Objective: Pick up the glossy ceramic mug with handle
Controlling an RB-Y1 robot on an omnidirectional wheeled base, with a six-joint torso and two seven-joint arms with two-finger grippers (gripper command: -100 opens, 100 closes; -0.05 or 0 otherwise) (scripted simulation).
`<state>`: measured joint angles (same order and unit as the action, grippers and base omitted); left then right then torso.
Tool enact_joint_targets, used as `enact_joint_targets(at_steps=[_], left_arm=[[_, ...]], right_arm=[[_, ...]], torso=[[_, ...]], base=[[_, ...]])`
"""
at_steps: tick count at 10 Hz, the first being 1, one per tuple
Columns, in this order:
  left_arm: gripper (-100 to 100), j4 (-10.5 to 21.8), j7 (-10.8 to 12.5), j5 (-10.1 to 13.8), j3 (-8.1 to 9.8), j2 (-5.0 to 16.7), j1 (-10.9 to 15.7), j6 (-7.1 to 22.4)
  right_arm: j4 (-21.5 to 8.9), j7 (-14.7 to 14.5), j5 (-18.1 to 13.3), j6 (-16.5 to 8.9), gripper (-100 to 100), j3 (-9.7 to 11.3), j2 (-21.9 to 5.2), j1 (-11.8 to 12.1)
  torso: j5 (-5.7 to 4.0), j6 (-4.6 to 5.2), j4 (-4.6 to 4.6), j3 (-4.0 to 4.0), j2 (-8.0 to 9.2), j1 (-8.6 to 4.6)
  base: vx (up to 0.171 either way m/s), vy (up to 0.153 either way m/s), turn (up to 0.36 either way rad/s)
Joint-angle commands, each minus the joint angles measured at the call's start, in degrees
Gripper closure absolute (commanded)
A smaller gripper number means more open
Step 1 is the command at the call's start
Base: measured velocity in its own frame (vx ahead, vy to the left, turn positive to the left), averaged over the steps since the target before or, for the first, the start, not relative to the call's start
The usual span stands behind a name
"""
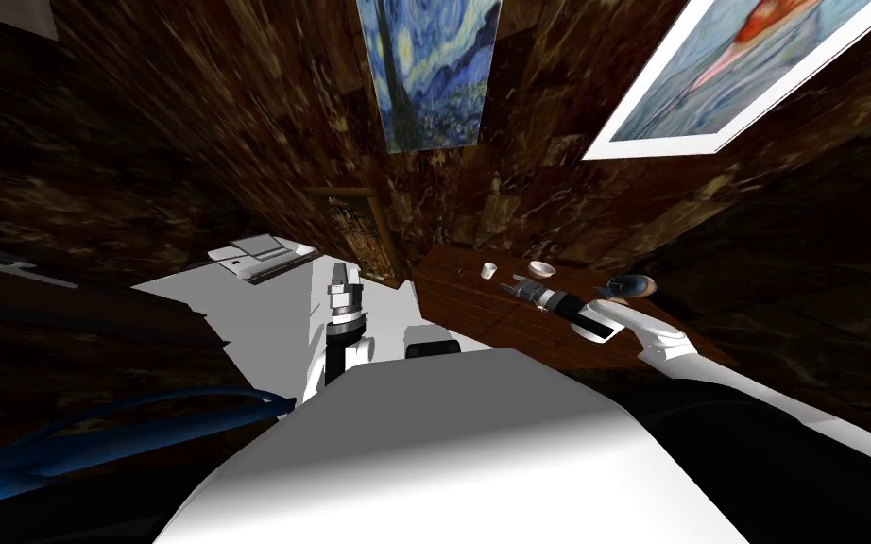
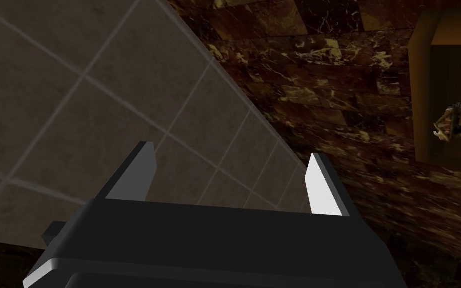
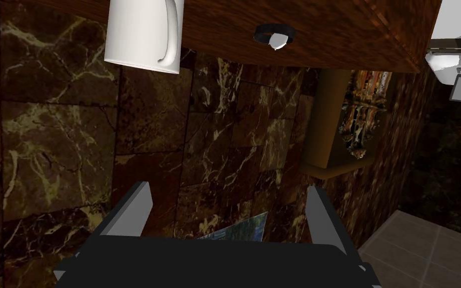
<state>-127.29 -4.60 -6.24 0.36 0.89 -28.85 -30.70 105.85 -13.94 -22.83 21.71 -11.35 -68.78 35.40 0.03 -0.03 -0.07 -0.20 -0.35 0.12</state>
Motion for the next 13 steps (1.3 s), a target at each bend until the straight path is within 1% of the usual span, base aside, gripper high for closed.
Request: enact_joint_targets(at_steps=[1, 4, 7, 8, 9, 10, 11, 12, 13], left_arm=[[0, 0.0, 0.0, 0.0, 0.00, 0.0, 0.0, 0.0], [0, 0.0, 0.0, 0.0, 0.01, 0.0, 0.0, 0.0], [0, 0.0, 0.0, 0.0, 0.01, 0.0, 0.0, 0.0], [0, 0.0, 0.0, 0.0, 0.01, 0.0, 0.0, 0.0], [0, 0.0, 0.0, 0.0, 0.01, 0.0, 0.0, 0.0], [0, 0.0, 0.0, 0.0, 0.01, 0.0, 0.0, 0.0], [0, 0.0, 0.0, 0.0, 0.01, 0.0, 0.0, 0.0], [0, 0.0, 0.0, 0.0, 0.01, 0.0, 0.0, 0.0], [0, 0.0, 0.0, 0.0, 0.01, 0.0, 0.0, 0.0]], right_arm=[[-2.9, -1.0, -1.9, 0.2, -100, 0.2, -2.5, 0.2], [-7.4, -2.3, -5.1, 0.0, -100, 0.8, -6.5, 0.9], [-11.0, -3.5, -7.8, 0.0, -100, 1.5, -9.7, 1.7], [-12.9, -4.1, -9.2, 0.0, -100, 2.2, -11.3, 2.4], [-13.7, -4.4, -9.8, 0.0, -100, 2.6, -11.8, 2.8], [-14.7, -4.6, -10.6, 0.2, -100, 3.7, -12.4, 3.7], [-14.7, -4.6, -10.6, 0.2, -100, 3.7, -12.4, 3.7], [-14.9, -4.7, -10.8, 0.3, -100, 4.2, -12.4, 4.1], [-14.7, -4.5, -10.6, 0.3, -100, 3.6, -12.5, 4.1]], torso=[[0.00, 0.00, 0.00, 0.00, 0.00, 0.00], [-0.04, 0.01, -0.03, -0.06, -0.09, -0.16], [-0.01, 0.03, -0.03, -0.06, -0.09, -0.03], [-0.01, 0.02, -0.01, -0.03, -0.03, -0.02], [-0.01, 0.04, -0.01, -0.02, -0.02, -0.04], [-0.01, 0.06, -0.01, -0.02, -0.03, -0.05], [-0.02, 0.06, 0.00, 0.01, 0.02, -0.04], [-0.02, 0.09, 0.04, 0.11, 0.22, -0.02], [-0.01, 0.09, 0.07, 0.18, 0.32, -0.01]], base=[[0.106, 0.020, 0.309], [0.104, -0.016, 0.263], [0.095, 0.003, 0.206], [0.084, -0.003, 0.238], [0.092, -0.010, 0.147], [0.076, -0.008, 0.147], [0.013, -0.003, 0.038], [0.000, 0.000, 0.000], [0.000, 0.000, 0.000]])
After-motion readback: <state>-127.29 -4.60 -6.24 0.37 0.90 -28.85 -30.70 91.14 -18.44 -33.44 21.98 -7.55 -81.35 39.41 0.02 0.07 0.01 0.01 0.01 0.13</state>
